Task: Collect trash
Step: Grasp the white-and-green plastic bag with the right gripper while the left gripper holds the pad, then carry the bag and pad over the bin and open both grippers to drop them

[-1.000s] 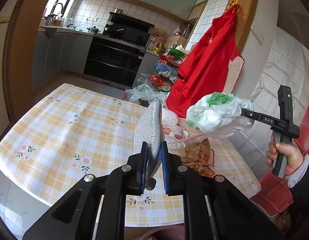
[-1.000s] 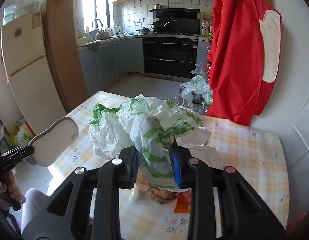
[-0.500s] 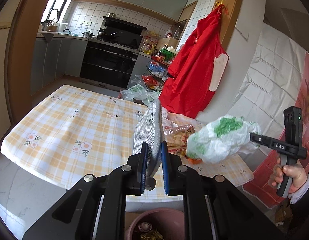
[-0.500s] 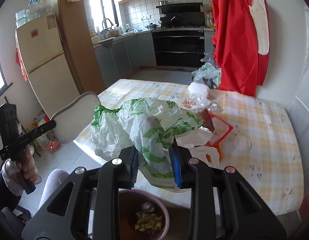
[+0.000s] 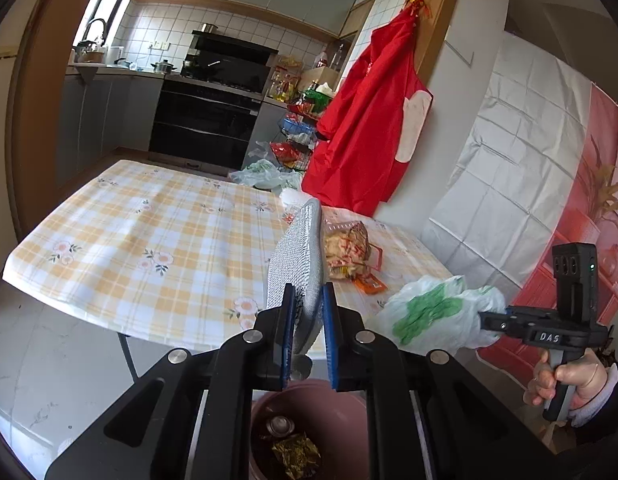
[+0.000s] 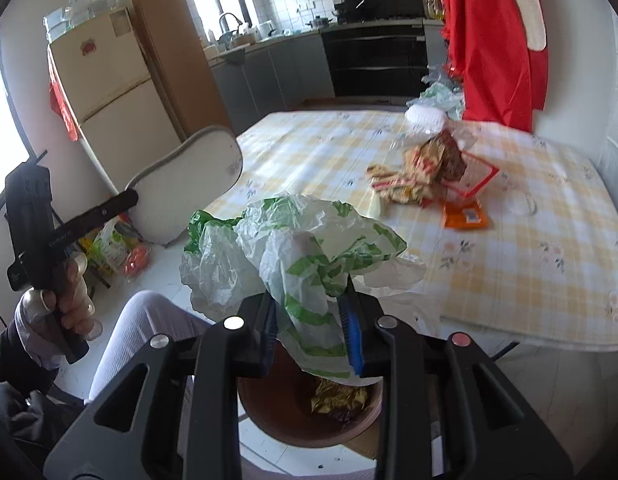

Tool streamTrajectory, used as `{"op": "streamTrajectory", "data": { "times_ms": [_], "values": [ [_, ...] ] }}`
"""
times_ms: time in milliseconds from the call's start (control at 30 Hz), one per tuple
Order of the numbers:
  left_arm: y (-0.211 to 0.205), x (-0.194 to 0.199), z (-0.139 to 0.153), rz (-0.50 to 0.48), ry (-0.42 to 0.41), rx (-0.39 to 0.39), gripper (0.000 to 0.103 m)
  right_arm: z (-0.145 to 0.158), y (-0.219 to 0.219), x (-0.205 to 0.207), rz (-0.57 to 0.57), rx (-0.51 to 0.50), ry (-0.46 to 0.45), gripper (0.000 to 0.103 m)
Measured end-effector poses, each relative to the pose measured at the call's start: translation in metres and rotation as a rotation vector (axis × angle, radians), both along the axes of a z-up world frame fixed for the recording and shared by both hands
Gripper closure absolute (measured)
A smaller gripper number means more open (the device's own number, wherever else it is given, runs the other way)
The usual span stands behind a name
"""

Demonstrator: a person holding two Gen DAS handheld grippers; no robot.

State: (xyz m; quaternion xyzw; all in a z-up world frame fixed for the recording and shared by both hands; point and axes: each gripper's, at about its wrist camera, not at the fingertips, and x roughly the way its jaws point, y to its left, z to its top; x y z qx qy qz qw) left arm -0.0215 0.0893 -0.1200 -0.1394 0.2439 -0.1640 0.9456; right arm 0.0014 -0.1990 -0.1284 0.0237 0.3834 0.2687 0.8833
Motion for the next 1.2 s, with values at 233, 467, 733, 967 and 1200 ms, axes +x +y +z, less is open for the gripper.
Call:
{"op": "streamTrajectory", "data": {
  "times_ms": [233, 467, 733, 967, 1200],
  "values": [
    [0.006, -0.011, -0.003, 0.009, 0.006, -0.006, 0.090, -0.039, 0.014, -0.007, 0.014, 0.023, 0.118, 0.073],
    [0.003, -0.009, -0.005, 0.002, 0.012, 0.002, 0.090, -0.065, 0.022, 0.009, 0.028, 0.051, 0.208, 0.069],
    [-0.005, -0.002, -0.012, -0.027, 0.036, 0.003, 0.090, -0.071, 0.025, 0.013, 0.007, 0.039, 0.200, 0.037],
    [-0.021, 0.000, -0.016, -0.073, 0.048, 0.009, 0.090, -0.053, 0.005, 0.017, -0.095, 0.008, 0.108, 0.012],
    [-0.046, 0.001, -0.023, -0.176, 0.076, 0.033, 0.090, -0.040, -0.023, 0.021, -0.193, -0.024, 0.060, 0.009]
  ]
}}
